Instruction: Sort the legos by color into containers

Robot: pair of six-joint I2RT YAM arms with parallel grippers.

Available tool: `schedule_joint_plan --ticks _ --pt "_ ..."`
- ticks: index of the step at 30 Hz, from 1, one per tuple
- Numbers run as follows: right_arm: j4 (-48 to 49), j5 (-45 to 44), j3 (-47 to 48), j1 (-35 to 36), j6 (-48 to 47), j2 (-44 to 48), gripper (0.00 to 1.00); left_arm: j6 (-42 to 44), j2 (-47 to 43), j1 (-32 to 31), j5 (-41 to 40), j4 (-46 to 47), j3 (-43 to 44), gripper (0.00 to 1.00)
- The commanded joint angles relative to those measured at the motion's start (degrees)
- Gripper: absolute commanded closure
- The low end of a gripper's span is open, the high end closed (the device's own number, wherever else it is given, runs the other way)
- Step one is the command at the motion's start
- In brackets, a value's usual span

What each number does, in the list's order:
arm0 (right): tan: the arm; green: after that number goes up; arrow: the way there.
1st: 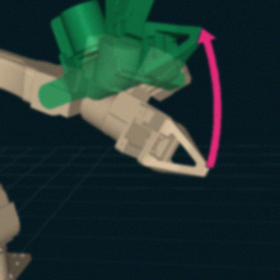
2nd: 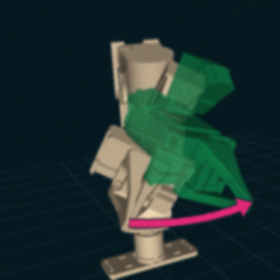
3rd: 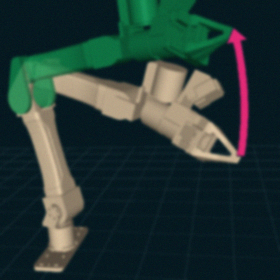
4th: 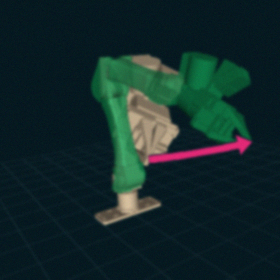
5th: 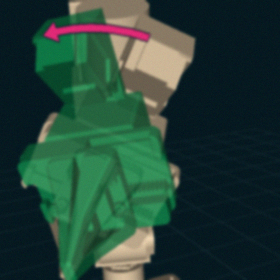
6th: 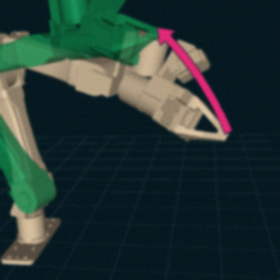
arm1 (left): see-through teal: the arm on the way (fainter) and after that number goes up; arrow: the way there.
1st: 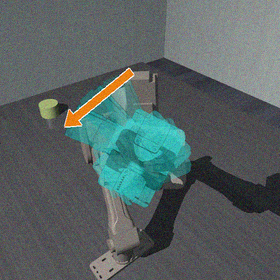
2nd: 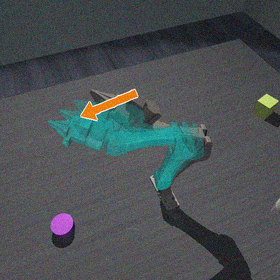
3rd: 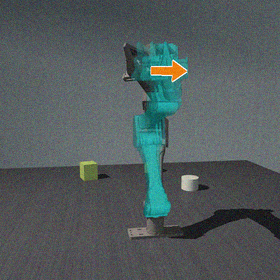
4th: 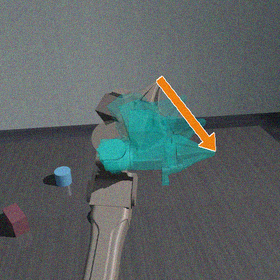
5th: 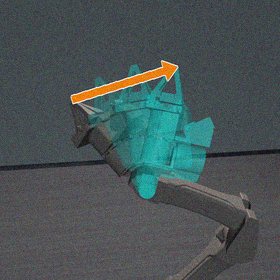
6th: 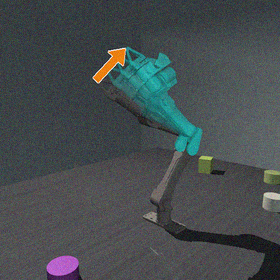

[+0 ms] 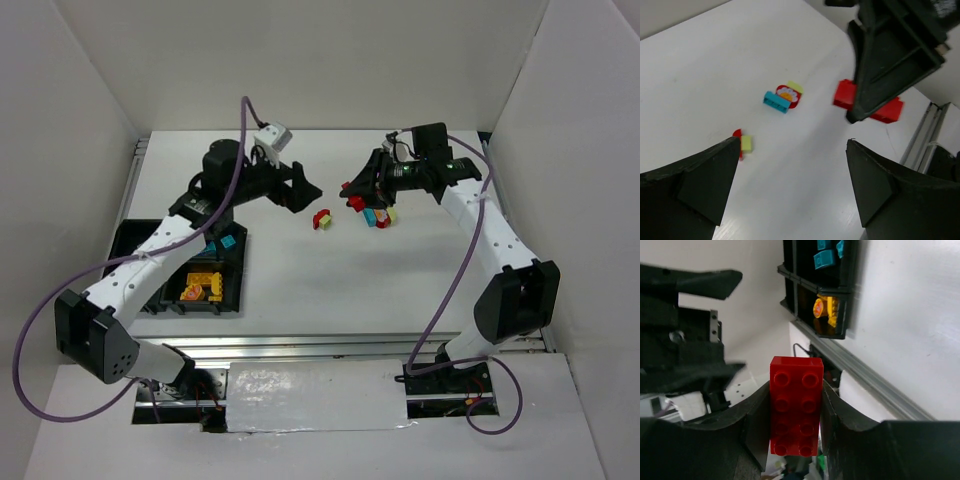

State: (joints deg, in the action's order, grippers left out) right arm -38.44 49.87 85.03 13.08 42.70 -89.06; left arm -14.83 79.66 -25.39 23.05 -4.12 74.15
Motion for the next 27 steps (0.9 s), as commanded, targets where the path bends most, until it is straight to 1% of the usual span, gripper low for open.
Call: schedule_joint_plan --ticks 1,3,5,7,10,13,15,16,17,19,23,27 --pt "4.32 4.0 1.01 -0.25 5.19 2.39 1.0 7.0 0.67 -6.23 -3.79 8.25 2.14 0.01" --pt "4.42 4.19 1.1 -0.6 6.08 2.92 1.0 9.11 0.76 -9.05 -5.2 8.86 1.88 0.0" --pt "4.25 3.92 1.1 -0.95 5.99 3.36 1.0 10.43 0.5 -10.38 -5.03 10.35 1.79 0.0" --pt "3.98 3.57 0.84 -1.48 6.08 3.98 1.0 10.17 1.11 -11.0 -4.42 9.75 3.19 0.01" --pt "3.28 -0.11 0.13 -2.27 5.99 5.47 1.0 6.75 1.56 -11.09 -4.51 7.9 5.57 0.0" --pt "2.23 -1.88 0.66 -2.45 6.61 5.12 1.0 3.5 0.33 -11.17 -0.38 11.32 3.99 0.01" --pt "3.97 -0.57 0.31 -2.36 7.83 5.47 1.0 2.62 0.58 -11.52 0.68 13.16 3.02 0.0" --pt "7.55 0.48 -0.65 -2.45 8.27 5.73 1.0 1.83 0.85 -11.53 0.51 13.69 2.76 0.01" --pt "9.59 2.76 -1.01 -2.36 9.15 6.08 1.0 1.3 1.11 -11.53 0.33 14.22 2.41 0.01" --pt "12.58 4.35 -1.01 -2.1 9.07 6.35 1.0 0.68 1.64 -11.62 0.24 15.89 1.79 0.0" --pt "13.12 5.77 0.22 -1.83 8.63 6.18 1.0 0.06 2.17 -11.96 2.44 18.0 2.49 0.01" --pt "12.77 5.94 0.83 -1.57 8.46 6.18 1.0 2.17 4.44 -13.98 0.51 17.13 4.33 0.01"
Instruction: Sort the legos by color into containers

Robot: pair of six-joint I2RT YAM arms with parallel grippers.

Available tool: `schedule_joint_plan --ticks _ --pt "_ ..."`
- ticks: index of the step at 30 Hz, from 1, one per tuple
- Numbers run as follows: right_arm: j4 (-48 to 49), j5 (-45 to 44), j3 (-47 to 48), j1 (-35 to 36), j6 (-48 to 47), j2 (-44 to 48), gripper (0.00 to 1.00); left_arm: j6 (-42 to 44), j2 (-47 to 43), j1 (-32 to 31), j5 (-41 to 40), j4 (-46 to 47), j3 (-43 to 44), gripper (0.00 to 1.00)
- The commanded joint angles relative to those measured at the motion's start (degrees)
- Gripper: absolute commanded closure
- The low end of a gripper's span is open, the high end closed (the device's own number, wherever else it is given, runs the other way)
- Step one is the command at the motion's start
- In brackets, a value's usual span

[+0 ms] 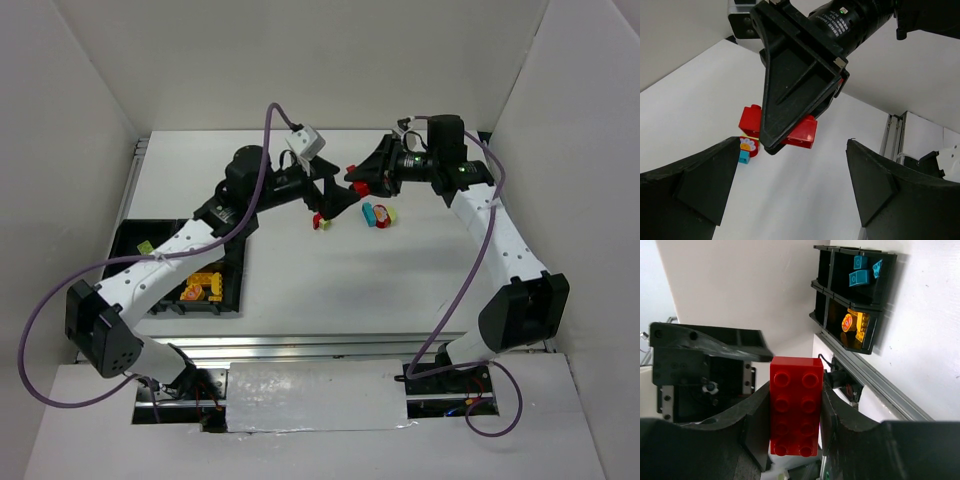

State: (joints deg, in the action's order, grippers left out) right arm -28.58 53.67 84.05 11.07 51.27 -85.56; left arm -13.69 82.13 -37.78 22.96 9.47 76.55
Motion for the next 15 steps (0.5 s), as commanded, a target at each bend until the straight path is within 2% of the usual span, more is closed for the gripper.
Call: schedule_joint_plan --ticks 1,6,15 --pt "2.3 1.97 2.34 0.44 -0.46 2.85 1.0 2.6 2.33 -2.03 -1.06 2.75 2.02 0.0" --pt "1.86 2.93 3.05 0.79 -2.05 3.38 1.0 6.13 3.83 -3.44 -4.15 1.6 2.37 0.01" --pt "4.49 5.92 1.73 2.11 -1.61 2.68 1.0 5.52 4.53 -3.53 -5.21 3.62 4.74 0.0"
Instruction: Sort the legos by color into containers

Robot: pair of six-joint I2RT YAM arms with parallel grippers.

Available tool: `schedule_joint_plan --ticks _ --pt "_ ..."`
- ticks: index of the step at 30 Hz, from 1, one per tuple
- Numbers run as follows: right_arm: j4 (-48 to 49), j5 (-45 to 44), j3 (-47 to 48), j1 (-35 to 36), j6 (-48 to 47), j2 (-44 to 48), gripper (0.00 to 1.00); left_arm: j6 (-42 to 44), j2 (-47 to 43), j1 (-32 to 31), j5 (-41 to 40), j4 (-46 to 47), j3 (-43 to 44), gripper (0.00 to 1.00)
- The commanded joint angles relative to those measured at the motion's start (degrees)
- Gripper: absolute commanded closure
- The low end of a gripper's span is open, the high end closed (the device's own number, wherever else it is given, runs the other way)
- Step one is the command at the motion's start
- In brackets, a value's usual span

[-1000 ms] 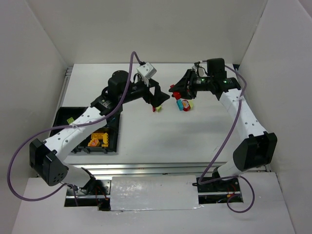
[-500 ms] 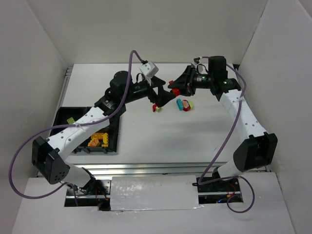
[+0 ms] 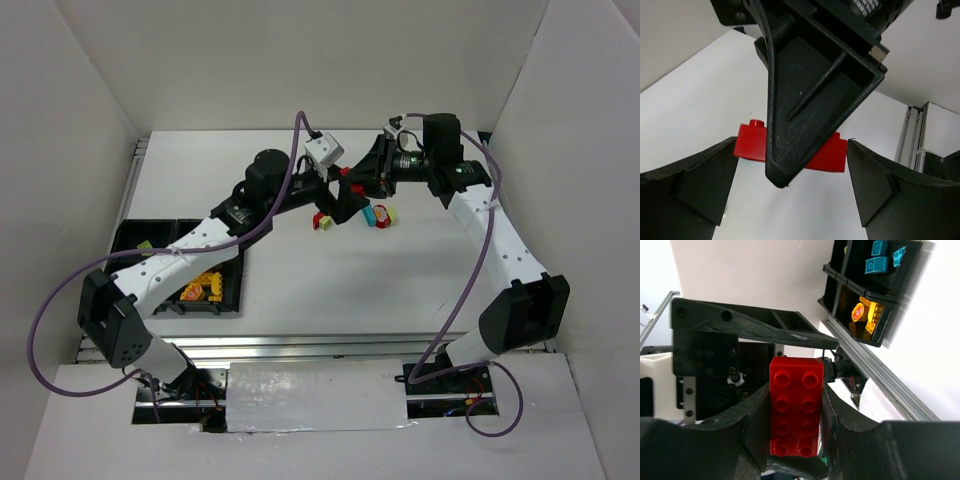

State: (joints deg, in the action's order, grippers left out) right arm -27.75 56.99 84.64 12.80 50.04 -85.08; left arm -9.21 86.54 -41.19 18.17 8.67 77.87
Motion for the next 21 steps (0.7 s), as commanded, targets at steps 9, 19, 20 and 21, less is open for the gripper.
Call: schedule_joint_plan --ticks 9,19,20,21 --pt "4.1 3.3 1.23 0.47 -0.3 1.93 1.0 1.48 -1.2 -0.21 -0.07 4.61 2.29 0.01" --pt "5.6 4.71 1.23 1.0 -0.03 1.85 1.0 1.22 -1.11 -0.12 -0.59 3.46 2.11 0.73" --pt "5.69 4.88 1.05 1.0 0.06 1.85 0.99 0.95 -1.11 -0.12 -0.86 3.29 2.29 0.8" --pt "5.77 4.97 1.05 1.0 0.23 1.76 0.97 0.6 -1.03 -0.12 -1.03 3.2 2.81 0.93"
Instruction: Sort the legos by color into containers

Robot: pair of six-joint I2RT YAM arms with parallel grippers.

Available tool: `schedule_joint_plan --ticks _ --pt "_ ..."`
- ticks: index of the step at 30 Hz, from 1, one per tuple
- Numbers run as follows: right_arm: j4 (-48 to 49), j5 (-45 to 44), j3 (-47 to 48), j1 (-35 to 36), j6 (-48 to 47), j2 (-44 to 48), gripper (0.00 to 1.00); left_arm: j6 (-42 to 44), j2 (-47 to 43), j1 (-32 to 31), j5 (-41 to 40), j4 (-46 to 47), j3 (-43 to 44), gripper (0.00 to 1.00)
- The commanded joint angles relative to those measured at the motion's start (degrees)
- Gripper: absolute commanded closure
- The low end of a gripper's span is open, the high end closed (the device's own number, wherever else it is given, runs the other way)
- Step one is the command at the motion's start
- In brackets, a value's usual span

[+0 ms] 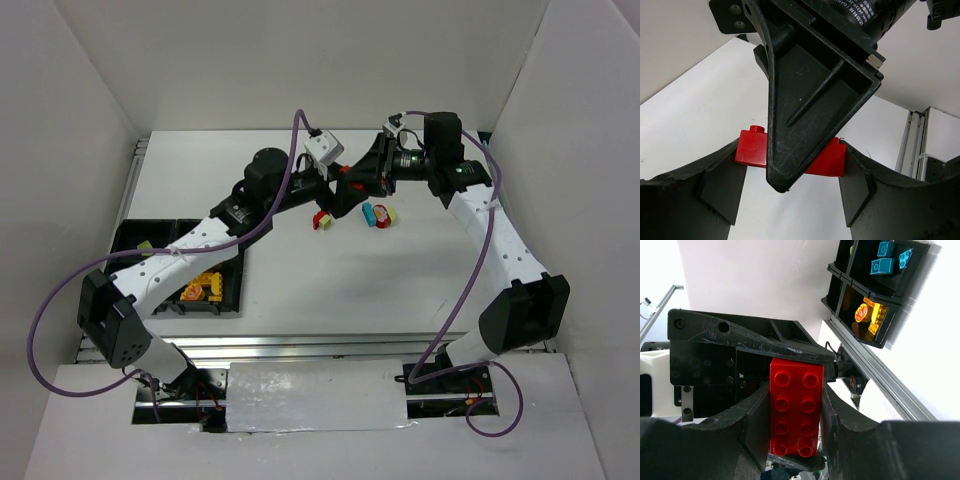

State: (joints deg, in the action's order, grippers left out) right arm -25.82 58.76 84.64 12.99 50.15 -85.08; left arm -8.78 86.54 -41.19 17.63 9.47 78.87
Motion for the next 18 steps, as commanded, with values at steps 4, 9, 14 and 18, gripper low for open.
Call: schedule_joint_plan --ticks 4,9,14,18 --pt "4.03 3.47 0.7 0.81 0.03 1.93 0.23 0.16 -1.11 -0.12 -1.11 1.78 2.34 1.0" --pt "2.97 2.59 0.96 0.8 -0.58 2.37 0.0 0.51 -1.46 -0.12 -1.45 1.16 0.5 1.0" --pt "0.61 -0.21 0.26 0.1 -0.49 2.55 0.0 1.22 -2.52 -0.12 -4.51 -0.15 -1.61 1.0" --pt "-5.64 -5.66 -3.58 -3.57 -0.32 2.81 0.0 1.39 -4.01 0.58 -12.08 -2.96 -2.93 1.0"
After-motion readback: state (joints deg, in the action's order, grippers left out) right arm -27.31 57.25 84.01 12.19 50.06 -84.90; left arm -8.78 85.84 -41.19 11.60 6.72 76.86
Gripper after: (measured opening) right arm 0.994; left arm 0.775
